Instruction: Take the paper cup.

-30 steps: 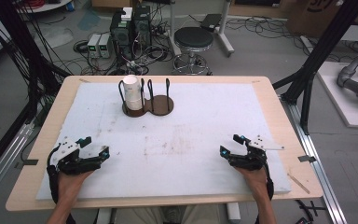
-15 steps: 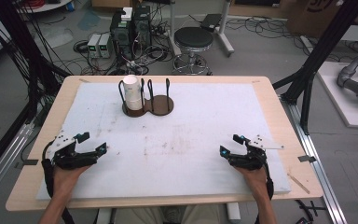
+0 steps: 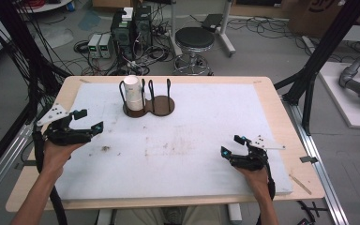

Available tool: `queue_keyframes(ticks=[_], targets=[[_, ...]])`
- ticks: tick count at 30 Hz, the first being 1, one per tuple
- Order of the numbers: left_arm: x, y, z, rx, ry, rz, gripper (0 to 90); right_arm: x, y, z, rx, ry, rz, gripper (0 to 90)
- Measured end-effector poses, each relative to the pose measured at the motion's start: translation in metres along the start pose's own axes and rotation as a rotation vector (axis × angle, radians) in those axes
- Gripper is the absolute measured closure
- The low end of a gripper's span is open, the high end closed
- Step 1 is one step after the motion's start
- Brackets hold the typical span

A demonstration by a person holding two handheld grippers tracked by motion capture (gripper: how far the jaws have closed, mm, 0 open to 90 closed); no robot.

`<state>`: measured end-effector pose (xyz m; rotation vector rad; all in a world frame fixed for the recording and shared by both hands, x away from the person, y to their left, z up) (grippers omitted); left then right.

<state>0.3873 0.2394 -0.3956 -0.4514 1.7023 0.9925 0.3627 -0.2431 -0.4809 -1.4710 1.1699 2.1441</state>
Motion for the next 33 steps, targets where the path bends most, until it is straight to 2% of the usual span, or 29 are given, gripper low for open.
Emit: queue_keyframes(ticks=[4,9,10,13,18,22,24,33], targets=[[-0.008,-0.005,0.005,0.011,-0.003,0.006,12.4,0.000,0.000,0.000,0.000,0.002,-0.001,18.0],[-0.020,-0.013,0.011,0.047,-0.017,0.039,10.6,0.000,0.000,0.000,-0.002,0.000,0.004,18.0],[-0.028,-0.017,0.012,0.067,-0.022,0.043,10.5,0.000,0.000,0.000,-0.002,0.002,0.004,18.0],[-0.036,-0.020,0.015,0.078,-0.026,0.045,10.5,0.000,0.000,0.000,-0.002,0.001,0.004,18.0],[-0.057,-0.036,0.022,0.119,-0.057,0.078,10.5,0.000,0.000,0.001,0.000,0.005,0.002,18.0],[-0.067,-0.046,0.025,0.135,-0.071,0.105,10.5,0.000,0.000,0.001,0.002,0.010,-0.002,18.0],[-0.072,-0.052,0.028,0.145,-0.088,0.142,10.5,0.000,0.000,0.001,0.001,0.009,-0.002,18.0],[-0.096,-0.075,0.033,0.183,-0.140,0.192,10.5,0.000,0.000,0.000,0.002,0.007,-0.001,18.0]])
Point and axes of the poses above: each handheld gripper's, and its own axes: y roughly backward along the jaws, x roughly out of its underside, z roughly to its left, the point moved 8 cm from there along -y, roughly forward along the jaws, and after that the axes turned 6 degrees about z, right-handed, at the moved point
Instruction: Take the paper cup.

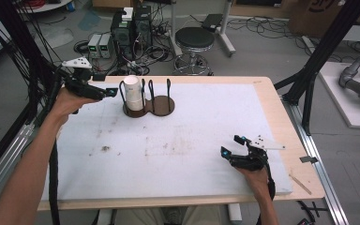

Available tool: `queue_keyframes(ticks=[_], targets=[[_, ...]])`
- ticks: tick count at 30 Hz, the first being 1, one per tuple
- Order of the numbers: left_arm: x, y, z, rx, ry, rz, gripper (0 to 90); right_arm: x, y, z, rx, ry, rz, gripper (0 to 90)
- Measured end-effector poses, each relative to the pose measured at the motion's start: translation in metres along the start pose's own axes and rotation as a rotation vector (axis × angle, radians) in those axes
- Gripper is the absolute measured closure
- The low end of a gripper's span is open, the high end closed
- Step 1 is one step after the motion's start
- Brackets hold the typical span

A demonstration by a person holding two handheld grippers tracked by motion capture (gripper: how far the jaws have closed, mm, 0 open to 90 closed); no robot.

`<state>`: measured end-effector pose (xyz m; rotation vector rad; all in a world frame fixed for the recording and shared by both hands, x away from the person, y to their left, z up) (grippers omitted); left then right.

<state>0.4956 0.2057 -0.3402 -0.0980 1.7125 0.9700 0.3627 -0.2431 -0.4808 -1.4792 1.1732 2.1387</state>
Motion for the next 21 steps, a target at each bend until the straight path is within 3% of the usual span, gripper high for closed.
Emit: queue_keyframes(ticks=[5,7,11,16,17,20,21], targets=[[-0.013,-0.016,0.007,0.024,-0.035,0.059,10.5,0.000,0.000,0.001,0.000,-0.003,0.002,18.0],[-0.015,-0.018,0.007,0.028,-0.037,0.063,10.5,0.000,0.000,0.000,0.000,-0.006,0.004,18.0],[-0.029,-0.030,0.011,0.035,-0.082,0.100,10.5,0.000,0.000,0.000,0.002,-0.004,0.005,18.0],[-0.037,-0.037,0.015,0.046,-0.095,0.121,10.5,0.000,-0.001,0.000,0.006,-0.002,0.009,18.0],[-0.040,-0.041,0.016,0.048,-0.127,0.148,10.5,0.000,-0.001,-0.001,0.007,-0.005,0.010,18.0],[-0.040,-0.045,0.018,0.051,-0.145,0.184,10.5,0.001,-0.001,0.000,0.005,-0.008,0.013,18.0],[-0.041,-0.049,0.020,0.049,-0.166,0.220,10.5,0.001,-0.001,0.000,0.005,-0.008,0.015,18.0]])
Point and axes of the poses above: each handheld gripper's, and its own axes: y roughly backward along the jaws, x roughly out of its underside, z roughly to its left, the point moved 8 cm from there along -y, roughly forward along the jaws, and after that the axes turned 6 degrees about z, right-handed, at the moved point
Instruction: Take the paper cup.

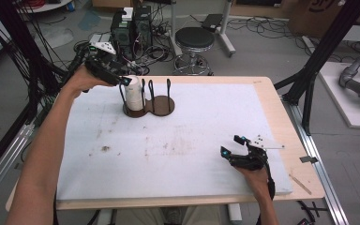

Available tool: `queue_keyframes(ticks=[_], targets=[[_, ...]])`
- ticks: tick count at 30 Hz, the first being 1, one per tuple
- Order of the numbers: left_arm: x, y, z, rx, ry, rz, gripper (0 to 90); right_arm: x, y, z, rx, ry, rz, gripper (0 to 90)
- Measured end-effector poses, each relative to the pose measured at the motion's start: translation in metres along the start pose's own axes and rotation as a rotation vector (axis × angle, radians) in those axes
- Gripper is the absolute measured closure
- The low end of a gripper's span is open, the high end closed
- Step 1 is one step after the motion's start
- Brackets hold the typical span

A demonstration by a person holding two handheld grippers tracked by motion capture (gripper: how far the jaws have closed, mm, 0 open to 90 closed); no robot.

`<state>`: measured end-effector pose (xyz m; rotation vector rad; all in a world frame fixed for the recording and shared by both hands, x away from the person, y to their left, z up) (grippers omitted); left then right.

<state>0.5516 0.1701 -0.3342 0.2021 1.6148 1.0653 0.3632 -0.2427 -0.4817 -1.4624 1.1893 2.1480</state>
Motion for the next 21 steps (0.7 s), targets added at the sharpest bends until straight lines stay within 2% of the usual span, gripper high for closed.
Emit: queue_keyframes(ticks=[3,4,5,6,14,18,21], targets=[[-0.001,-0.004,0.002,-0.001,-0.007,0.006,10.5,0.000,0.000,0.000,0.003,0.002,-0.002,18.0],[0.000,-0.008,0.005,0.007,-0.007,0.027,10.5,0.000,0.000,0.000,0.001,0.003,0.000,18.0],[0.000,-0.008,0.005,0.007,-0.007,0.027,10.5,0.000,0.000,0.000,0.000,0.002,0.001,18.0],[0.001,-0.011,0.008,-0.001,-0.021,0.066,10.5,0.000,0.000,0.000,0.001,0.007,-0.003,18.0],[-0.007,-0.019,0.014,0.003,-0.024,0.064,10.7,0.000,0.000,-0.001,-0.004,0.003,0.000,18.0],[0.001,-0.032,0.017,0.004,-0.017,0.125,10.7,0.000,-0.001,0.000,-0.005,0.001,0.003,18.0],[0.001,-0.037,0.016,0.010,-0.014,0.130,10.7,0.000,-0.001,0.000,-0.006,0.000,0.005,18.0]])
Point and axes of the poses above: each handheld gripper's, and its own axes: y roughly backward along the jaws, x roughly out of its underside, z roughly to its left, the point moved 8 cm from there along -y, roughly forward along the jaws, and after that the axes turned 6 degrees about z, right-handed, at the moved point
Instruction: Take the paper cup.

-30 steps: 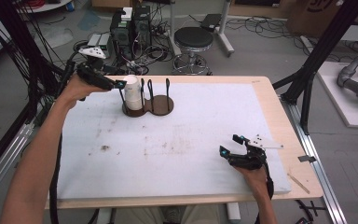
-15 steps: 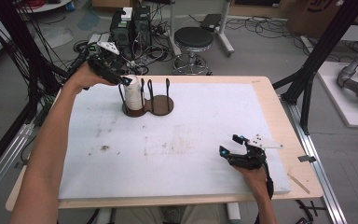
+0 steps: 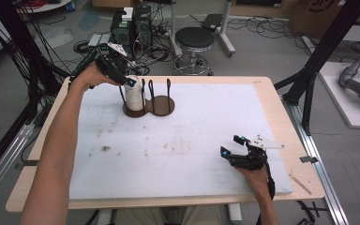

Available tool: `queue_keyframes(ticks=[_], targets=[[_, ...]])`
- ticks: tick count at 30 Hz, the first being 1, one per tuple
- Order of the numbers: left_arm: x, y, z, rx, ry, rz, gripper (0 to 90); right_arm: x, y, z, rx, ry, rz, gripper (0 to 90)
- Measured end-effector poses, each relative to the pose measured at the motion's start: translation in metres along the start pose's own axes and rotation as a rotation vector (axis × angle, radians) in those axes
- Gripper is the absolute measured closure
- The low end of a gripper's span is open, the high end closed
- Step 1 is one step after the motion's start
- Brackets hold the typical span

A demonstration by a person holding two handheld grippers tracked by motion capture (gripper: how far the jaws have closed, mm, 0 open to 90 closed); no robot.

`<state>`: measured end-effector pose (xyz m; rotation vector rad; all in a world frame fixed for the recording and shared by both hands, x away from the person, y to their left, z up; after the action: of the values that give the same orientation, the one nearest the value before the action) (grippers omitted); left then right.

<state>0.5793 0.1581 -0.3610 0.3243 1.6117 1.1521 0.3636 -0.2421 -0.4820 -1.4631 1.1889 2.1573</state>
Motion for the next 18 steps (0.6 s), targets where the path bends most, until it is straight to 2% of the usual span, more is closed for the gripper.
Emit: queue_keyframes(ticks=[1,6,7,9,18], targets=[[0.000,-0.005,-0.001,0.000,-0.005,0.009,10.9,0.000,0.000,0.000,0.000,0.001,0.001,18.1],[-0.001,-0.011,-0.001,0.000,-0.001,0.023,11.2,0.000,0.000,0.000,-0.003,0.003,-0.002,18.0],[0.002,-0.013,0.001,-0.007,0.010,0.043,11.2,0.000,0.001,0.000,-0.002,0.006,-0.006,18.0],[0.003,-0.014,0.003,-0.017,0.020,0.053,11.2,0.000,0.001,0.000,-0.004,0.003,-0.003,18.0],[0.006,-0.020,0.005,-0.015,0.039,0.073,11.6,0.000,0.001,0.000,-0.007,0.004,-0.005,18.0]])
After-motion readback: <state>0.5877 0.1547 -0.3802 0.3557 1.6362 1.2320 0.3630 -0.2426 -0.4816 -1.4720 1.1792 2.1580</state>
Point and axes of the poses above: each handheld gripper's, and its own axes: y roughly backward along the jaws, x roughly out of its underside, z roughly to its left, the point moved 8 cm from there along -y, roughly forward along the jaws, and after that the axes turned 6 degrees about z, right-handed, at the moved point
